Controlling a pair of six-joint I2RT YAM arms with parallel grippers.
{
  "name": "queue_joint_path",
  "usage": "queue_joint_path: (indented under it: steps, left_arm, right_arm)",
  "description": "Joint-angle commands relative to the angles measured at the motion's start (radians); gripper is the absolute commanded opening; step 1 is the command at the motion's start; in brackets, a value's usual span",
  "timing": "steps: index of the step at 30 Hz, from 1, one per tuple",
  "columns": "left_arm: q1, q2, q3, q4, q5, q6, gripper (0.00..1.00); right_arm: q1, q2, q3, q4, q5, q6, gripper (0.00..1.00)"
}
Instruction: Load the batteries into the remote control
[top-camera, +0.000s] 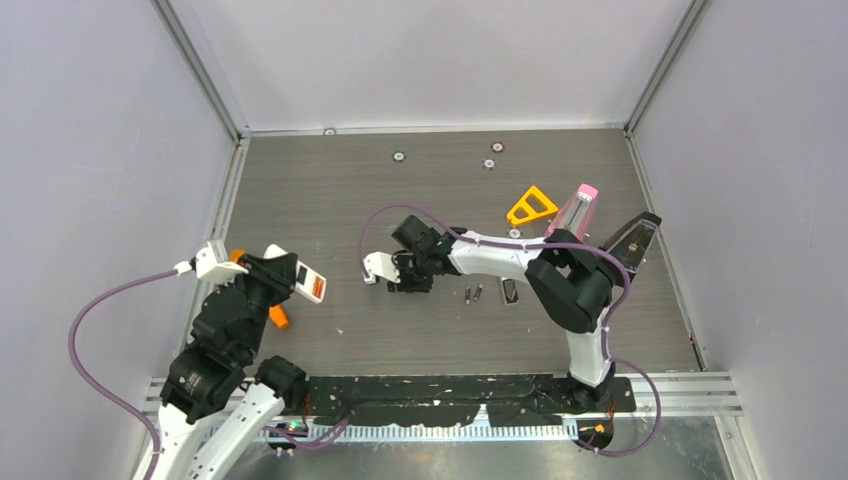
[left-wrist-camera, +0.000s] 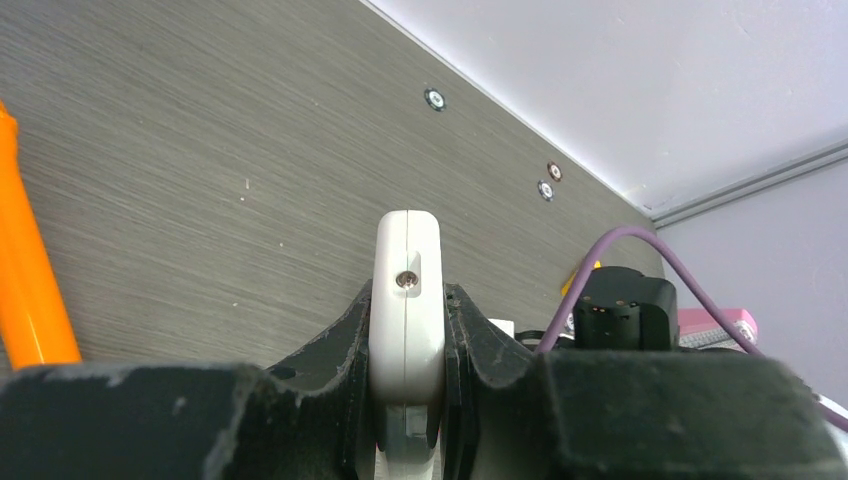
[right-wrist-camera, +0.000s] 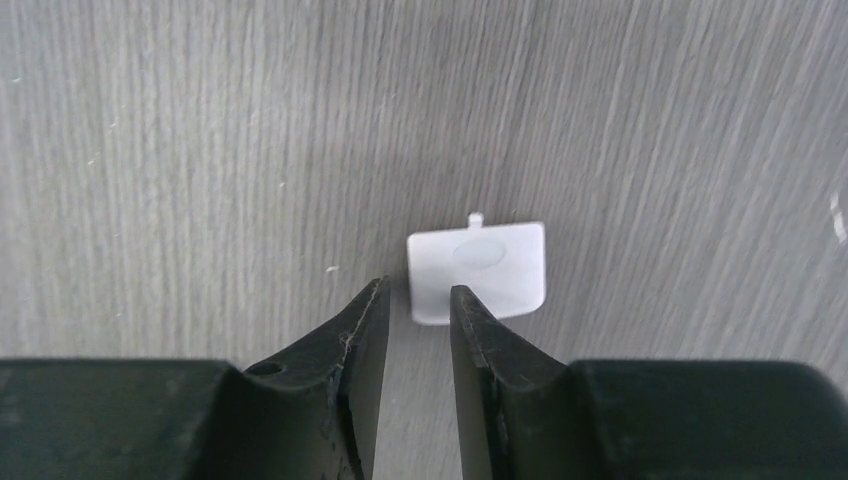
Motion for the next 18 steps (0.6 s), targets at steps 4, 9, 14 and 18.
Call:
queue_joint_path:
  steps: [4,9,14,18]
  left_arm:
    - [0.004,-0.026,-0.056,0.069,0.033,-0.019,0.0]
    - [0.004,-0.036,-0.133,0.139,0.109,-0.043,0.0]
    - [0.004,-0.045,-0.146,0.146,0.106,-0.051,0.0]
    - [0.004,-0.037,-0.14,0.13,0.078,-0.049,0.0]
  right_arm:
    - [0.001,-0.181,-0.078,0.02,0.013,0.236,0.34]
    - [0.002,-0.314,-0.183,0.097,0.002,0.424,0.35]
    - [0.002,-0.357,-0.229,0.117,0.052,0.378,0.55]
    - [0.003,-0.249,-0.12,0.033,0.098,0.282,0.68]
